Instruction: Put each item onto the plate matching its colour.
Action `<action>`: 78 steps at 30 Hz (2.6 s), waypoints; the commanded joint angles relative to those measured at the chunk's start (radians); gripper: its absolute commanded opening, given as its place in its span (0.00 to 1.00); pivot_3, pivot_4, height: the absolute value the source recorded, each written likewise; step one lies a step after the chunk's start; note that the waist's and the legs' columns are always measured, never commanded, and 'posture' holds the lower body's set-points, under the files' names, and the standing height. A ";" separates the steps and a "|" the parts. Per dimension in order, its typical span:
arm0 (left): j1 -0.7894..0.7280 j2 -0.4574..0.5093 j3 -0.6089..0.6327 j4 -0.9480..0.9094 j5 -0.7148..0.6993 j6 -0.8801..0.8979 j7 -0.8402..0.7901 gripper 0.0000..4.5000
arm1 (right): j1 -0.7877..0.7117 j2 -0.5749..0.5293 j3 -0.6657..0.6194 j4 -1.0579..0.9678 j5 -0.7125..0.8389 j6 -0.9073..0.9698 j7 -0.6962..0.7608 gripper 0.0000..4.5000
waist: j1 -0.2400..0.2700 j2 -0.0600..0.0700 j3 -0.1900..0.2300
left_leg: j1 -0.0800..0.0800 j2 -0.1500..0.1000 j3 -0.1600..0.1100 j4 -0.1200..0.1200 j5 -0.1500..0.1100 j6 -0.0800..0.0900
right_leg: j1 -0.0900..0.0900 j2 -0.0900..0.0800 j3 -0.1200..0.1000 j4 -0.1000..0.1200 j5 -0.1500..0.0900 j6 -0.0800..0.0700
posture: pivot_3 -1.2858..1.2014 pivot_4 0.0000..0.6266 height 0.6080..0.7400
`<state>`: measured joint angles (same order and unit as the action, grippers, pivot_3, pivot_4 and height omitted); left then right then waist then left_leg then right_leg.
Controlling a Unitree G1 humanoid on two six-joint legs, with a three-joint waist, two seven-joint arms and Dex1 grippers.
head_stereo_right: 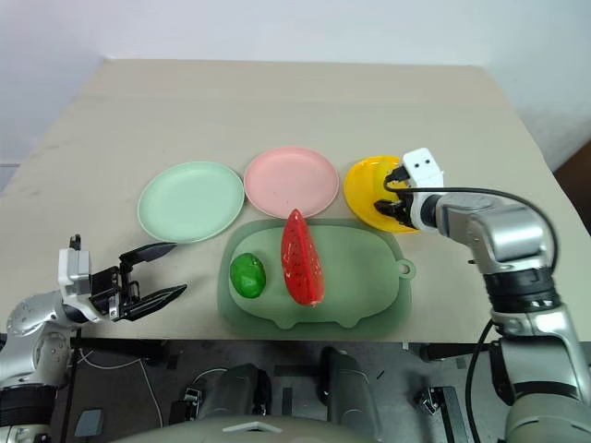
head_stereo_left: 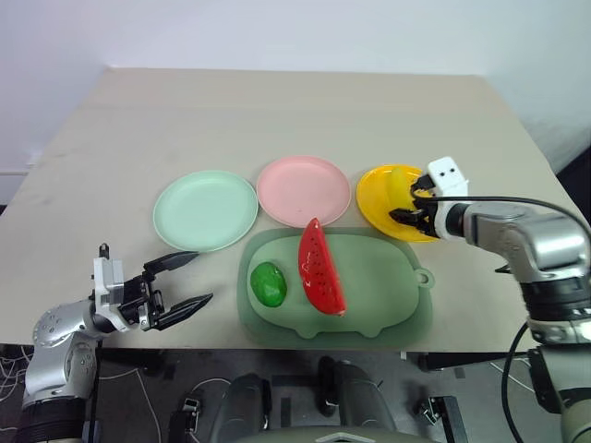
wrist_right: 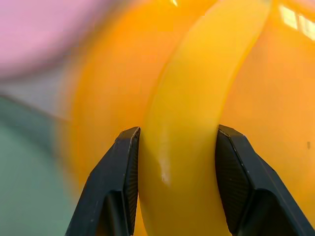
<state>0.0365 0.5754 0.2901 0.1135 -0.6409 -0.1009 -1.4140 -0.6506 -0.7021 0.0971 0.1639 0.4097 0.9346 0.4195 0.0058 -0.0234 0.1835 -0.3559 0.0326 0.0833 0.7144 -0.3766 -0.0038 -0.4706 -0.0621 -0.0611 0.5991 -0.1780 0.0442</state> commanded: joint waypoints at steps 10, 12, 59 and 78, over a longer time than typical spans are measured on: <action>0.011 -0.006 0.001 -0.056 0.006 -0.020 0.024 1.00 | -0.054 0.000 -0.054 0.018 -0.061 -0.018 0.108 0.99 | -0.002 0.000 0.000 | 0.000 0.001 -0.002 0.001 0.000 0.001 | 0.001 0.000 0.000 0.000 0.000 0.000 | 0.52 0.24 0.97; 0.006 -0.005 -0.002 -0.062 0.007 -0.015 0.030 1.00 | -0.068 0.000 -0.085 -0.019 -0.035 0.020 0.122 0.99 | -0.002 0.001 0.000 | 0.000 0.001 -0.002 0.001 0.000 0.001 | 0.001 0.000 0.000 0.000 0.000 0.000 | 0.52 0.24 0.97; 0.006 0.008 -0.051 -0.025 0.048 -0.161 -0.044 1.00 | -0.002 0.380 -0.010 -0.423 0.805 0.680 -0.721 0.99 | -0.022 0.003 -0.001 | 0.000 0.002 -0.003 0.001 0.000 0.001 | 0.001 -0.001 0.000 0.001 0.000 0.000 | 0.52 0.24 0.97; -0.010 0.060 0.037 0.038 0.021 -0.178 -0.045 1.00 | -0.028 0.278 0.106 -0.451 0.698 0.680 -0.555 0.72 | -0.023 -0.002 -0.008 | 0.003 0.004 -0.004 0.001 -0.001 0.001 | 0.003 0.000 -0.001 0.000 0.000 -0.001 | 0.52 0.24 0.97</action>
<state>0.0258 0.6299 0.3018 0.1796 -0.6013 -0.2714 -1.4647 -0.6815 -0.4039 0.1807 -0.3110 1.1390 1.6016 -0.1593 -0.0173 -0.0253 0.1751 -0.3531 0.0366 0.0796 0.7151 -0.3771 -0.0029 -0.4674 -0.0626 -0.0621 0.5988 -0.1778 0.0432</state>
